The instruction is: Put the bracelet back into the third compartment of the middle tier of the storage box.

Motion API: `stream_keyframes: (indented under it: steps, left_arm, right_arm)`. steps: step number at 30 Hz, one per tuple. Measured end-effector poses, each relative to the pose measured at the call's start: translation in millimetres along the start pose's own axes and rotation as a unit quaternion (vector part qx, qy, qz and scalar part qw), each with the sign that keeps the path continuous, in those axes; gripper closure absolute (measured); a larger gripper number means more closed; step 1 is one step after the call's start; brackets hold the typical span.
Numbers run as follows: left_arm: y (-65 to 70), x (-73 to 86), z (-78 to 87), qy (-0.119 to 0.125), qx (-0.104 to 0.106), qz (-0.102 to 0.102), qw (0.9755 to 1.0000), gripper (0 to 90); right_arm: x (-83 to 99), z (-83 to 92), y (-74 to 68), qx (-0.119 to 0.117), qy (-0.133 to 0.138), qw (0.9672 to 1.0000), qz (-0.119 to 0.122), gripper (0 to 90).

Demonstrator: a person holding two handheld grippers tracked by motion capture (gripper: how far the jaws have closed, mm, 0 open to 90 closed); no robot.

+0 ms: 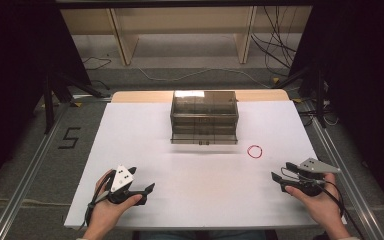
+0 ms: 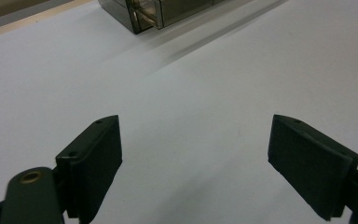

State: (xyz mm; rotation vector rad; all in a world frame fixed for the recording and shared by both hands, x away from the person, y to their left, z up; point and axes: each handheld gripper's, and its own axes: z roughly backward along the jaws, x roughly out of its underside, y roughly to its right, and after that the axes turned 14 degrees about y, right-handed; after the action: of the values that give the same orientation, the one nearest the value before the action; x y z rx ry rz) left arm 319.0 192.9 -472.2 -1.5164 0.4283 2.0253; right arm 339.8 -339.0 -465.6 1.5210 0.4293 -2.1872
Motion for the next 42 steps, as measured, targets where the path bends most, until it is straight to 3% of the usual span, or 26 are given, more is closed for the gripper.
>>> stream_keyframes:
  steps: [6, 12, 15, 21, 30, 36, 42]
  left_arm:
    - [3.5, -0.5, -1.7, 0.001, 0.004, -0.011, 0.9999, 17.4]
    - [3.0, -1.5, -3.0, 0.005, 0.0, -0.01, 0.9999, 17.7]
    - [3.0, -1.2, -4.3, 0.004, 0.0, -0.009, 0.9999, 17.9]
    - [3.6, -0.8, -5.9, 0.0, 0.003, -0.012, 0.9999, 18.0]
    - [2.6, -0.2, -7.5, -0.003, 0.003, -0.013, 0.9999, 18.1]
    - [2.5, -0.3, -7.9, -0.004, 0.003, -0.015, 0.9999, 18.5]
    - [2.1, -0.1, -8.0, -0.004, 0.004, -0.016, 0.9999, 18.6]
  right_arm:
    - [-4.4, -3.6, 3.2, 0.012, 0.004, 0.9999, -0.003, 32.9]
    - [-14.8, -17.3, 13.3, 0.015, 0.006, 0.9998, -0.006, 40.7]
    - [-23.1, -29.7, 21.7, 0.029, -0.009, 0.9995, -0.006, 45.2]
    - [-27.1, -53.7, 30.6, 0.034, -0.027, 0.9989, -0.013, 48.3]
    - [-31.7, -79.8, 35.3, 0.036, -0.048, 0.9981, -0.011, 53.0]
    - [-29.9, -111.8, 38.2, 0.034, -0.082, 0.9959, -0.019, 59.3]
    - [-28.2, -127.7, 35.4, 0.031, -0.107, 0.9938, -0.004, 65.8]
